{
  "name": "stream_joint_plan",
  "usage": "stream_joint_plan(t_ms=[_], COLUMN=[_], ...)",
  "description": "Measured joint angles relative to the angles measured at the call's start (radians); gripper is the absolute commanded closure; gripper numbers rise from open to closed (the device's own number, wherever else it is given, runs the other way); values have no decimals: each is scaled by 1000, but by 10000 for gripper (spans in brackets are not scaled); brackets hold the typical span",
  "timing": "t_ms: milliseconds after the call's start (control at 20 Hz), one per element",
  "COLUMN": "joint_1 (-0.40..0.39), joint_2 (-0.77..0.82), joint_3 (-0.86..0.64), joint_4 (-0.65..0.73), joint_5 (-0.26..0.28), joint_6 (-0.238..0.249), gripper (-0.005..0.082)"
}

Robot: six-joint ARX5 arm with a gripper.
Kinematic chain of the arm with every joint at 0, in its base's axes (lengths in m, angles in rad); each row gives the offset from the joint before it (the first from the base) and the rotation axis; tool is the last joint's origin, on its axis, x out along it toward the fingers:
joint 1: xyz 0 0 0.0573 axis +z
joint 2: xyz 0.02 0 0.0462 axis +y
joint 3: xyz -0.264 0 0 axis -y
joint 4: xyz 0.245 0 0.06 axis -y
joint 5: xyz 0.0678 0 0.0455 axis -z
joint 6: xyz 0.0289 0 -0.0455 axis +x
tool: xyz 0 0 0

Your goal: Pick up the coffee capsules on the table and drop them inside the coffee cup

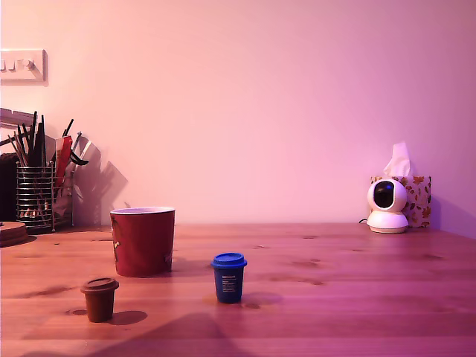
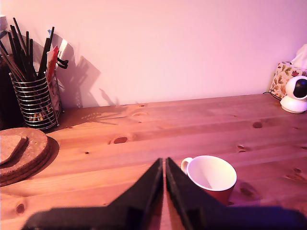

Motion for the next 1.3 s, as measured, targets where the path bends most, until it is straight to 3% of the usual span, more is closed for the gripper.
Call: stream_joint_plan(t_ms=[200, 450, 750, 1100, 1300], joint_1=[0, 0, -34, -124, -167], joint_2=[1, -1, 0, 0, 0], joint_3=[-3, -4, -4, -4, -4], joint_4=[-203, -186, -66, -101, -134], joint_5=[22, 23, 63, 137, 135], joint_6=[0, 0, -3, -4, -3], gripper=[790, 790, 790, 790, 790])
